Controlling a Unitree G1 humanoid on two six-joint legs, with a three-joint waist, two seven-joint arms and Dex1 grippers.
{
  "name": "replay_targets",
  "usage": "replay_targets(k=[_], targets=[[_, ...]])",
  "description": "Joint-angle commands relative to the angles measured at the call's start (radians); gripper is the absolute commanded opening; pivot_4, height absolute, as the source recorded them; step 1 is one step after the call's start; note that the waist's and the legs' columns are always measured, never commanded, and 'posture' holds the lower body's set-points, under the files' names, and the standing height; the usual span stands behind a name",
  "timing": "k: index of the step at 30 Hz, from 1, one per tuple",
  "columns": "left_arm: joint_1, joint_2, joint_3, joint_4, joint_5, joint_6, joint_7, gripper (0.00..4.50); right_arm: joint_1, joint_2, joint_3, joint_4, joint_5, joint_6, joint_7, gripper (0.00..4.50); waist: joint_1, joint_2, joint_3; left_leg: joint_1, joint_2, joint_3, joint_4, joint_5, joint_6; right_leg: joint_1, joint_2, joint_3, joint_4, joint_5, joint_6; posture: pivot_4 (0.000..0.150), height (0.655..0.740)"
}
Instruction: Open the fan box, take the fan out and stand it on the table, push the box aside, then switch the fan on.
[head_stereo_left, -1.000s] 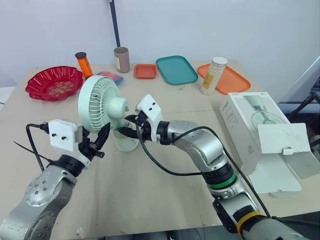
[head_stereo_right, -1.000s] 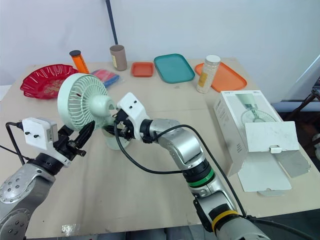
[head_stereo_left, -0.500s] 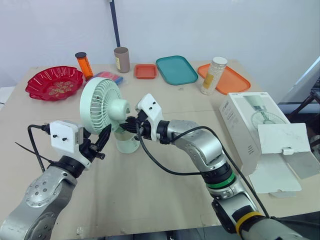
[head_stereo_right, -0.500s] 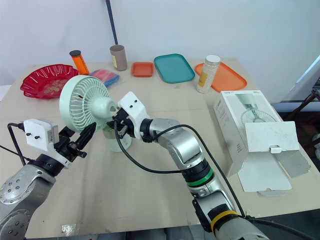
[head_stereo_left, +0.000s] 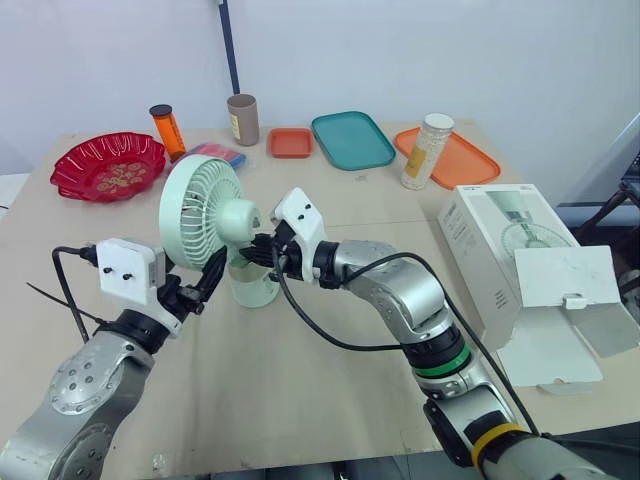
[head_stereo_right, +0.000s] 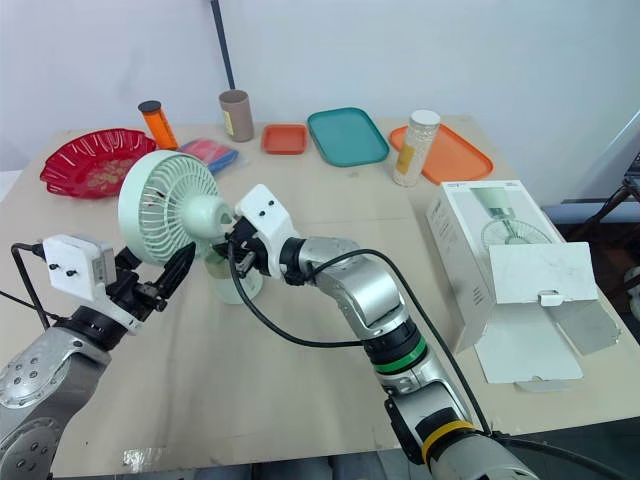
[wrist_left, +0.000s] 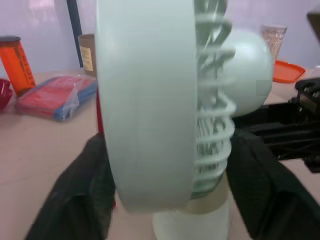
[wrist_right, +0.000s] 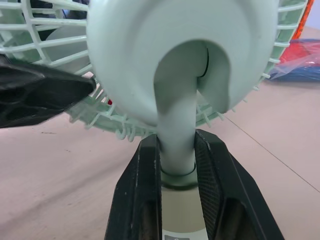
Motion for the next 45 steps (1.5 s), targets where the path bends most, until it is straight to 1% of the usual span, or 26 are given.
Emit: replay_targets(k=[1, 7, 9, 12, 15, 21, 27, 30, 33, 36, 41, 45], targets=[[0.002, -0.004, 0.023, -0.047, 0.006, -0.027, 0.000, 4.46, -0.013, 0.007, -0.006, -0.023, 0.006, -0.016, 0.012, 0.36, -0.001, 0.000, 0.000, 0.000, 0.000, 0.000, 0.000, 0.000, 0.000, 0.000, 0.000, 0.000, 0.000, 0.000, 0.000, 0.150, 0.7400], [0.035, 0.009, 0.081, -0.066, -0.017, -0.029, -0.011, 4.49, -0.019, 0.000, -0.010, -0.006, 0.003, -0.028, 0.022, 0.36, -0.004, 0.000, 0.000, 0.000, 0.000, 0.000, 0.000, 0.000, 0.000, 0.000, 0.000, 0.000, 0.000, 0.000, 0.000, 0.150, 0.7400], [0.069, 0.019, 0.129, -0.076, -0.048, -0.026, -0.027, 4.49, -0.021, -0.004, -0.012, 0.003, 0.001, -0.035, 0.027, 0.36, -0.006, 0.000, 0.000, 0.000, 0.000, 0.000, 0.000, 0.000, 0.000, 0.000, 0.000, 0.000, 0.000, 0.000, 0.000, 0.150, 0.7400], [0.138, 0.046, 0.236, -0.089, -0.131, -0.034, -0.073, 4.49, -0.024, -0.008, -0.020, 0.015, 0.005, -0.045, 0.040, 0.36, -0.010, 0.000, 0.000, 0.000, 0.000, 0.000, 0.000, 0.000, 0.000, 0.000, 0.000, 0.000, 0.000, 0.000, 0.000, 0.150, 0.7400], [0.184, 0.093, 0.331, -0.093, -0.209, -0.041, -0.117, 4.49, -0.023, -0.017, -0.026, 0.023, 0.011, -0.056, 0.056, 0.36, -0.010, 0.000, 0.000, 0.000, 0.000, 0.000, 0.000, 0.000, 0.000, 0.000, 0.000, 0.000, 0.000, 0.000, 0.000, 0.150, 0.7400], [0.199, 0.182, 0.490, -0.060, -0.278, -0.050, -0.144, 4.49, -0.016, -0.036, -0.042, 0.042, 0.015, -0.078, 0.090, 0.36, -0.010, 0.000, 0.000, 0.000, 0.000, 0.000, 0.000, 0.000, 0.000, 0.000, 0.000, 0.000, 0.000, 0.000, 0.000, 0.150, 0.7400], [0.255, 0.216, 0.593, -0.014, -0.322, -0.055, -0.179, 4.49, -0.002, -0.044, -0.045, 0.028, 0.027, -0.086, 0.120, 0.36, -0.010, 0.000, 0.000, 0.000, 0.000, 0.000, 0.000, 0.000, 0.000, 0.000, 0.001, 0.000, 0.000, 0.000, 0.000, 0.150, 0.7400], [0.289, 0.241, 0.631, 0.033, -0.305, -0.063, -0.242, 4.49, -0.003, -0.049, -0.059, 0.016, 0.044, -0.080, 0.137, 0.36, -0.010, 0.001, 0.000, 0.000, 0.000, 0.000, 0.000, 0.000, 0.000, 0.000, 0.001, 0.000, 0.000, 0.000, 0.000, 0.150, 0.7400], [0.317, 0.268, 0.640, 0.108, -0.259, -0.079, -0.327, 4.49, -0.014, -0.059, -0.087, 0.008, 0.070, -0.075, 0.155, 0.36, -0.010, 0.001, 0.000, 0.000, 0.000, 0.000, 0.000, 0.000, 0.000, 0.000, 0.001, 0.000, 0.000, 0.000, 0.000, 0.150, 0.7400], [0.316, 0.272, 0.583, 0.161, -0.190, -0.115, -0.386, 4.49, -0.029, -0.063, -0.122, -0.001, 0.104, -0.056, 0.158, 0.36, -0.010, 0.001, 0.000, 0.000, 0.001, 0.000, -0.001, 0.000, 0.000, 0.000, 0.001, 0.000, 0.000, 0.000, 0.000, 0.150, 0.7400], [0.337, 0.256, 0.491, 0.187, -0.108, -0.170, -0.484, 4.49, -0.016, -0.099, -0.137, -0.060, 0.152, -0.028, 0.196, 0.36, -0.011, 0.001, 0.000, 0.000, 0.001, 0.000, -0.001, 0.000, 0.000, 0.000, 0.001, 0.000, -0.001, 0.000, 0.000, 0.150, 0.7400], [0.316, 0.277, 0.408, 0.259, -0.015, -0.247, -0.582, 4.49, 0.003, -0.139, -0.132, -0.089, 0.172, -0.044, 0.244, 0.36, -0.011, 0.002, 0.001, 0.000, 0.001, 0.000, -0.002, 0.000, 0.000, -0.001, 0.001, 0.000, 0.000, 0.000, 0.000, 0.150, 0.7400]])
